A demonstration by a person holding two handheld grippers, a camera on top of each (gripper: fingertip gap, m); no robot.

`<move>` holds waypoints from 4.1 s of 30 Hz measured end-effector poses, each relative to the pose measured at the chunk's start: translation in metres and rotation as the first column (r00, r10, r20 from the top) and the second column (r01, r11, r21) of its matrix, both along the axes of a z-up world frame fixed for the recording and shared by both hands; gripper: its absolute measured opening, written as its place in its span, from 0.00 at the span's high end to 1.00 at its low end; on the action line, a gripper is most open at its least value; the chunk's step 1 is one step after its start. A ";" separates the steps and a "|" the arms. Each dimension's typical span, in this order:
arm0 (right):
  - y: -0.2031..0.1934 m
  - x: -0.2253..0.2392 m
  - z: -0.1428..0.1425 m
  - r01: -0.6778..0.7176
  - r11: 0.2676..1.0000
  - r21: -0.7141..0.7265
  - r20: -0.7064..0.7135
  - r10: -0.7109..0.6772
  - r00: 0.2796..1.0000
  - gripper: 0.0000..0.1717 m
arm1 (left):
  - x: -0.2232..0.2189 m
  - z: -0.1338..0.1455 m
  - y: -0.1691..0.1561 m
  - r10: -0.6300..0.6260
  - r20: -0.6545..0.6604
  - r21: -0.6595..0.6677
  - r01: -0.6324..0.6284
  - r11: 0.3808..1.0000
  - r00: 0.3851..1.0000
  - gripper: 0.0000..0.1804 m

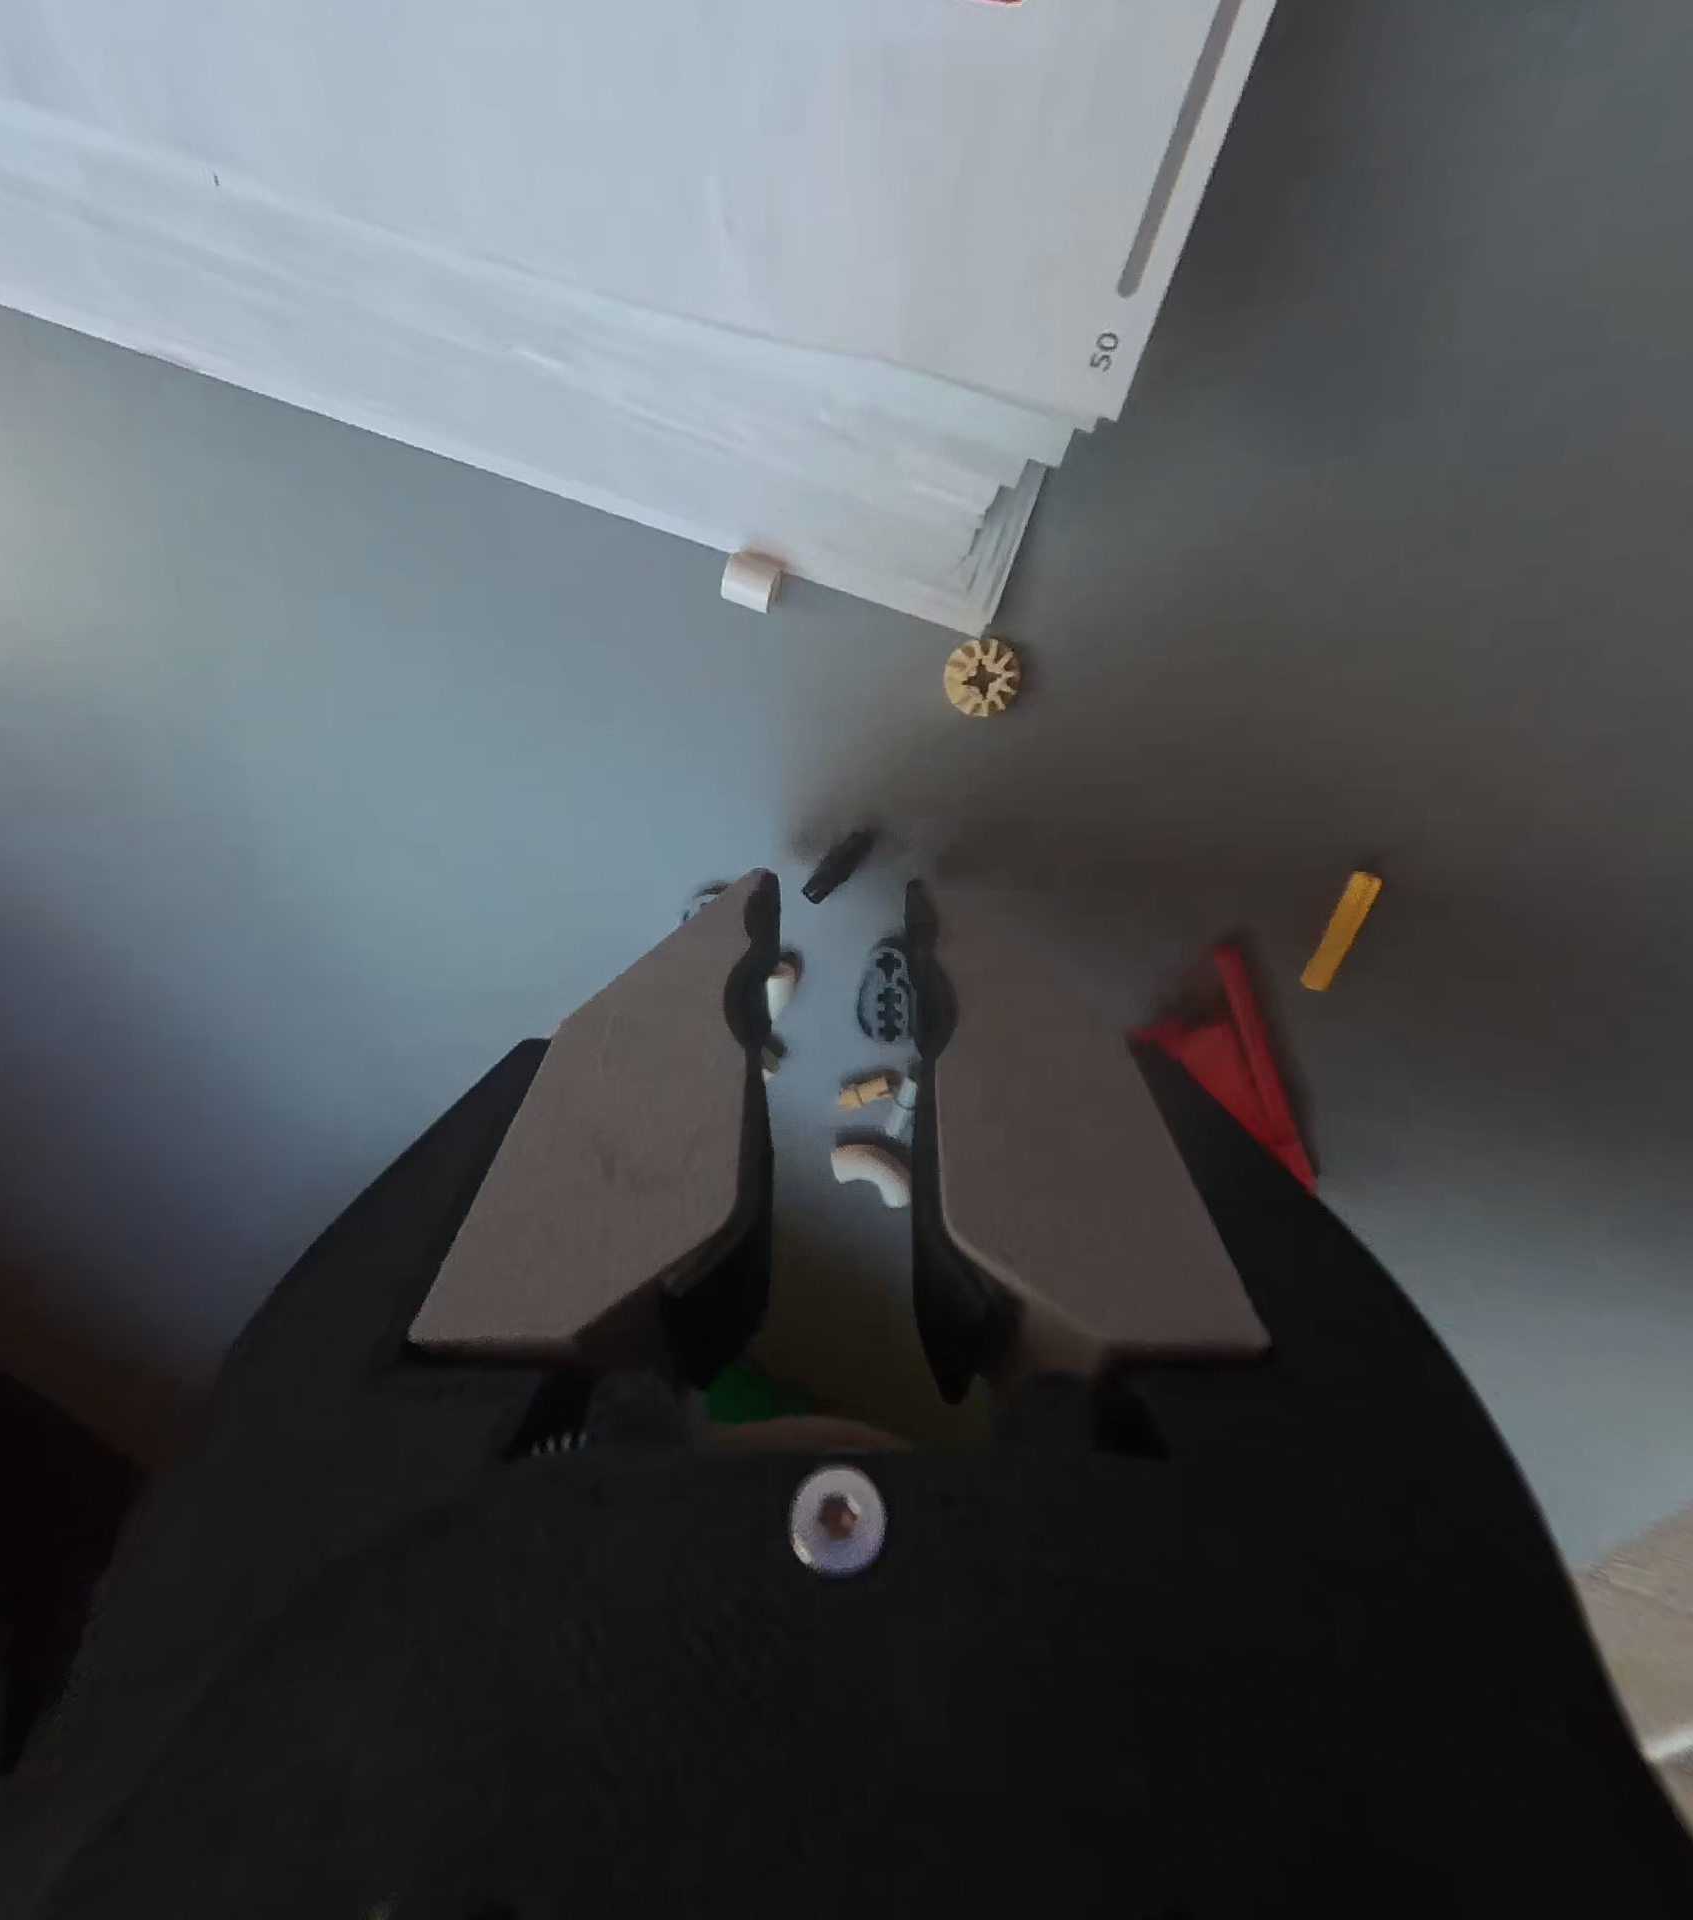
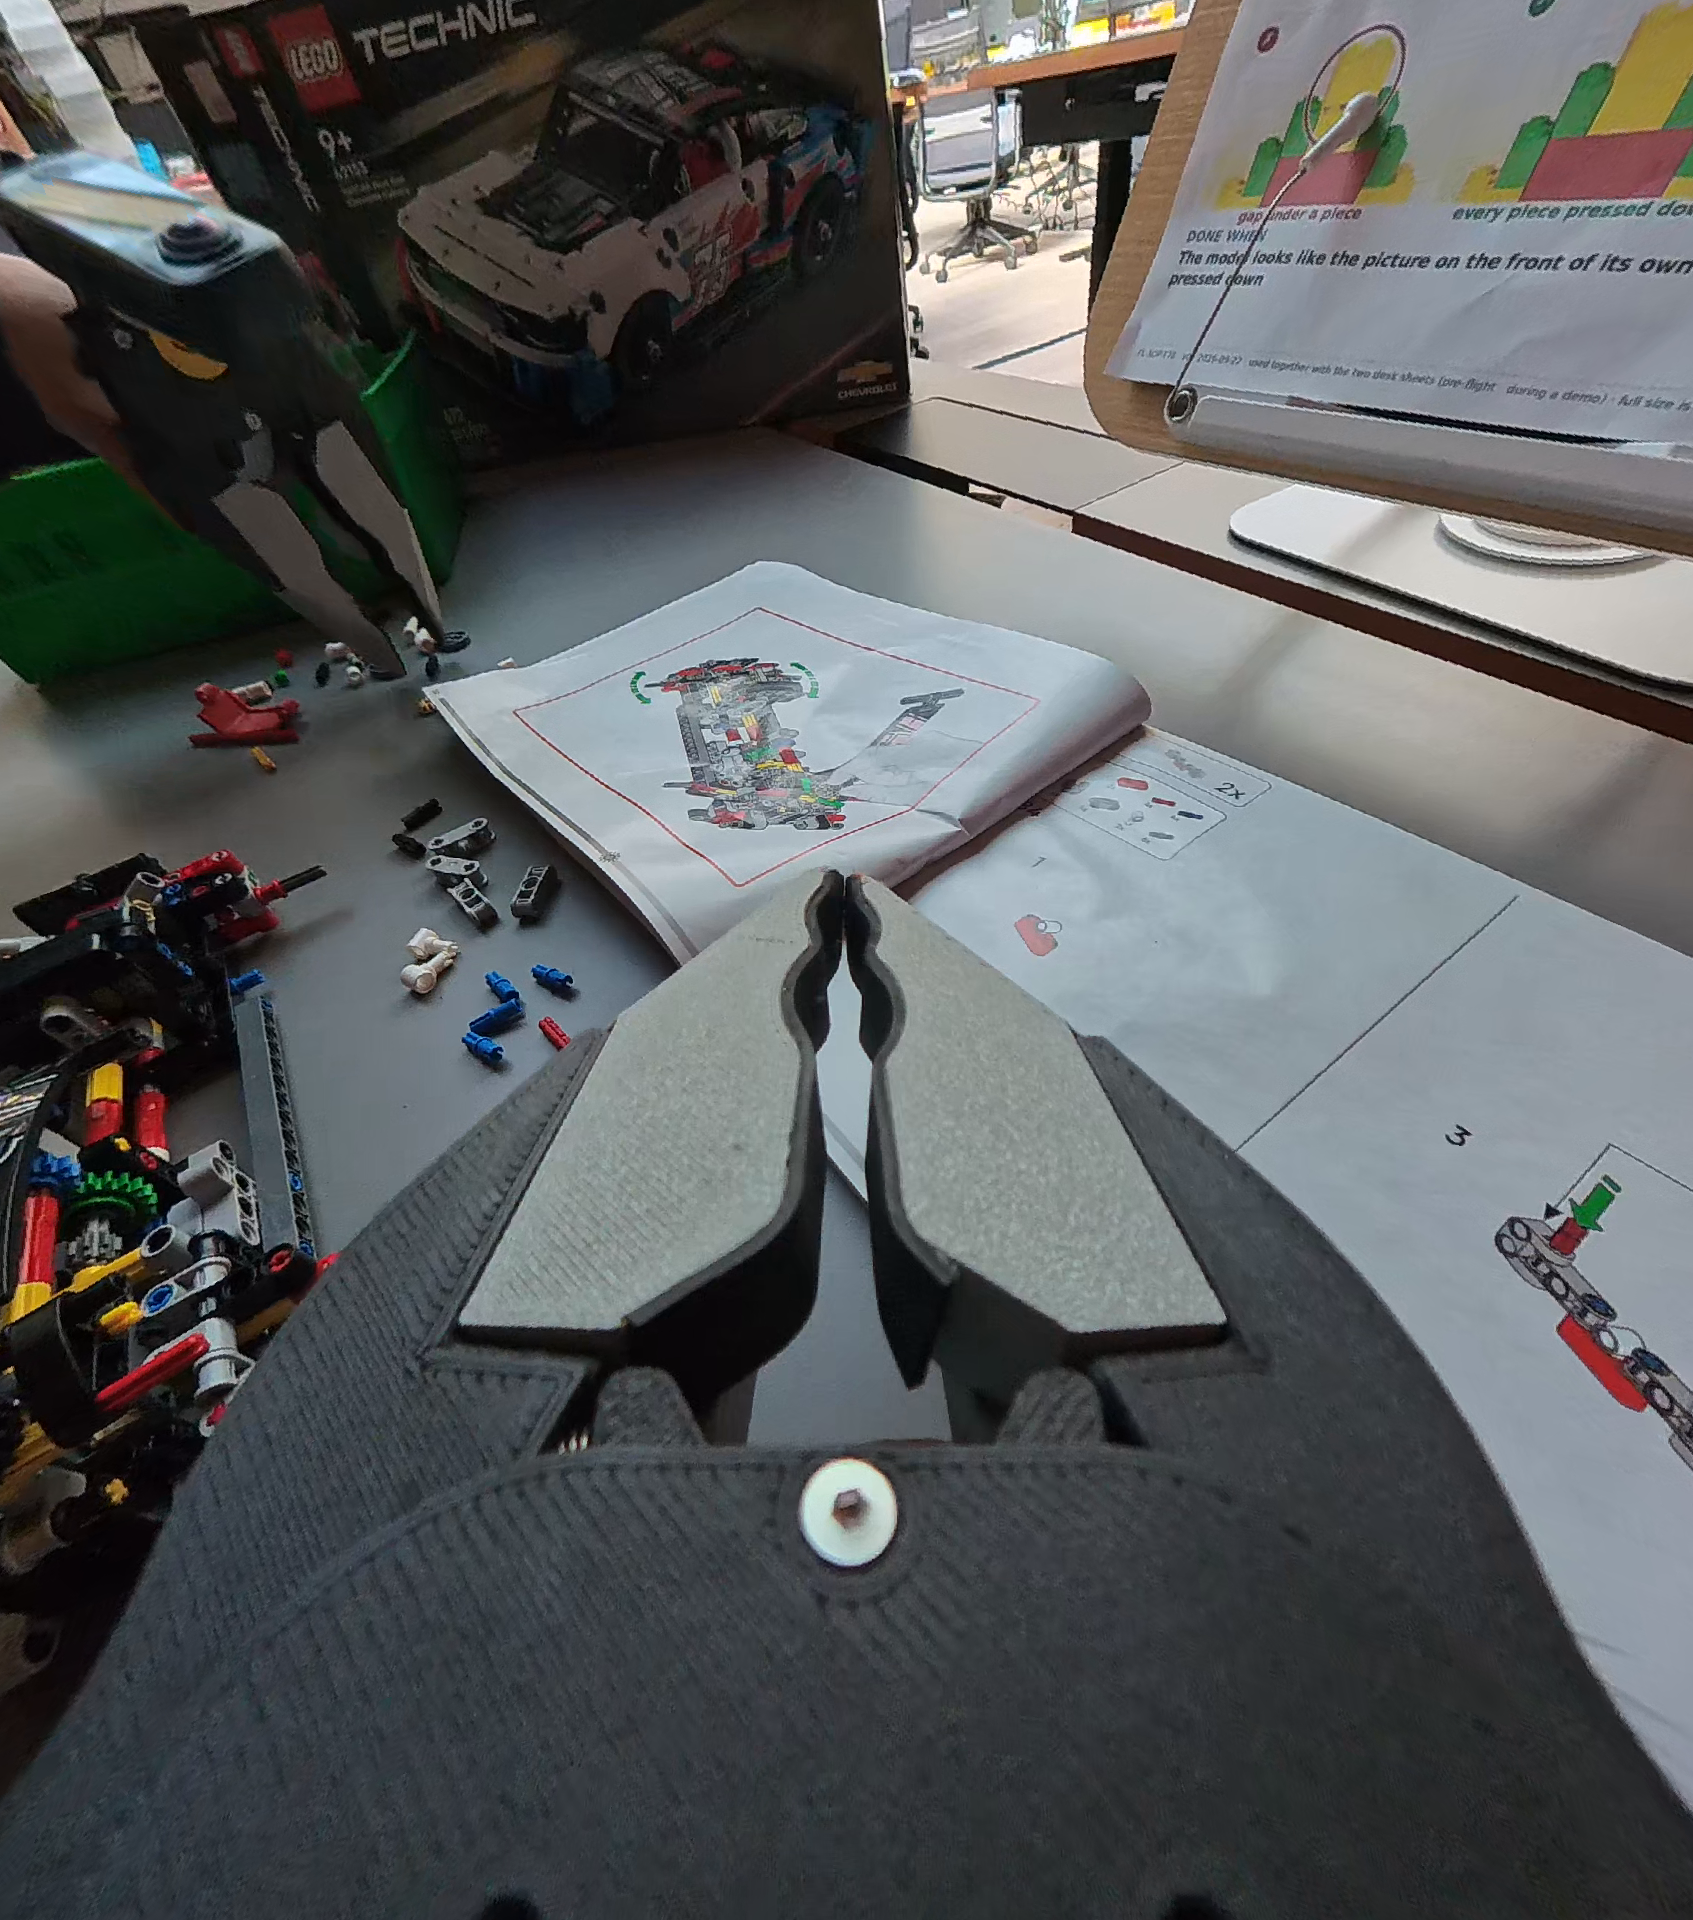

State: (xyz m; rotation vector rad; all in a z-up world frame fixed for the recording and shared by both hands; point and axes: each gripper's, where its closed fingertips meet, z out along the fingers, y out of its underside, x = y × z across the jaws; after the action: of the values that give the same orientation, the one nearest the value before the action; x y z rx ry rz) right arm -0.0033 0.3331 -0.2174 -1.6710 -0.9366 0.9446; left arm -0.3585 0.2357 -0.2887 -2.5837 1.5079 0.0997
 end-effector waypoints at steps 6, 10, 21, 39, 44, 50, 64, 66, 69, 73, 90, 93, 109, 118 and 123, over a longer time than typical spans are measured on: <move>0.001 0.000 0.000 0.002 1.000 -0.002 -0.001 -0.002 1.000 1.00 | 0.003 -0.005 0.004 -0.006 0.048 -0.002 0.007 1.000 0.999 0.99; 0.001 0.001 0.000 0.003 1.000 -0.003 -0.004 -0.003 1.000 1.00 | 0.025 0.001 -0.006 -0.034 0.133 -0.029 0.038 0.999 0.991 0.99; -0.001 0.000 -0.001 0.002 1.000 0.000 0.006 -0.002 1.000 1.00 | 0.119 -0.002 -0.019 -0.242 0.170 0.021 0.242 0.970 0.955 0.99; -0.001 -0.001 0.000 -0.004 1.000 -0.004 0.000 0.004 1.000 1.00 | -0.032 0.051 0.013 0.434 0.111 0.191 -0.448 0.874 0.894 0.92; -0.001 -0.002 -0.002 -0.003 1.000 -0.005 0.006 0.003 1.000 1.00 | -0.078 0.035 0.009 0.657 0.110 0.197 -0.664 0.721 0.746 0.91; 0.000 0.001 0.000 0.005 1.000 -0.008 -0.006 -0.005 1.000 1.00 | -0.103 0.019 0.000 0.664 0.013 0.205 -0.652 0.730 0.748 0.94; 0.000 0.000 -0.001 -0.001 1.000 -0.014 -0.005 0.001 1.000 1.00 | -0.041 0.015 -0.030 0.081 0.095 0.098 -0.090 0.991 0.992 0.93; 0.000 -0.001 -0.003 -0.005 1.000 -0.017 0.003 0.005 1.000 1.00 | -0.029 0.013 -0.043 -0.050 0.066 0.087 0.044 0.995 0.997 0.97; -0.001 -0.002 -0.004 -0.004 1.000 -0.011 0.010 0.004 1.000 1.00 | -0.026 0.011 -0.050 -0.112 0.020 0.068 0.110 0.992 0.994 0.96; 0.000 0.000 -0.003 0.003 1.000 -0.015 0.002 -0.003 1.000 1.00 | -0.037 0.000 -0.058 -0.168 -0.094 0.011 0.170 0.985 0.981 0.94; 0.000 -0.002 -0.004 -0.004 1.000 -0.018 0.007 0.004 1.000 1.00 | 0.091 0.034 -0.026 -0.306 0.191 0.224 0.262 0.939 0.933 0.99; -0.001 0.000 -0.003 0.001 1.000 -0.013 0.004 -0.001 1.000 1.00 | 0.114 0.021 -0.022 -0.329 0.226 0.188 0.290 0.938 0.917 0.99; -0.001 0.000 0.002 -0.002 1.000 -0.011 -0.013 0.002 1.000 1.00 | 0.019 0.049 0.025 0.120 0.113 0.327 -0.151 0.933 0.986 0.95; -0.004 -0.002 0.001 -0.009 1.000 -0.003 -0.003 0.009 1.000 1.00 | -0.114 0.024 0.005 0.800 0.097 0.208 -0.798 0.565 0.592 0.92; -0.003 0.000 0.003 -0.003 1.000 -0.005 -0.010 0.003 1.000 1.00 | -0.112 0.004 -0.013 0.834 0.059 0.100 -0.834 0.542 0.549 0.83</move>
State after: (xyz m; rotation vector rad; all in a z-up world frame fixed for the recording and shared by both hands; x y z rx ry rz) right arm -0.0034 0.3300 -0.2148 -1.6681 -0.9307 0.9578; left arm -0.4709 0.2227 -0.2843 -2.9266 0.0898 0.2713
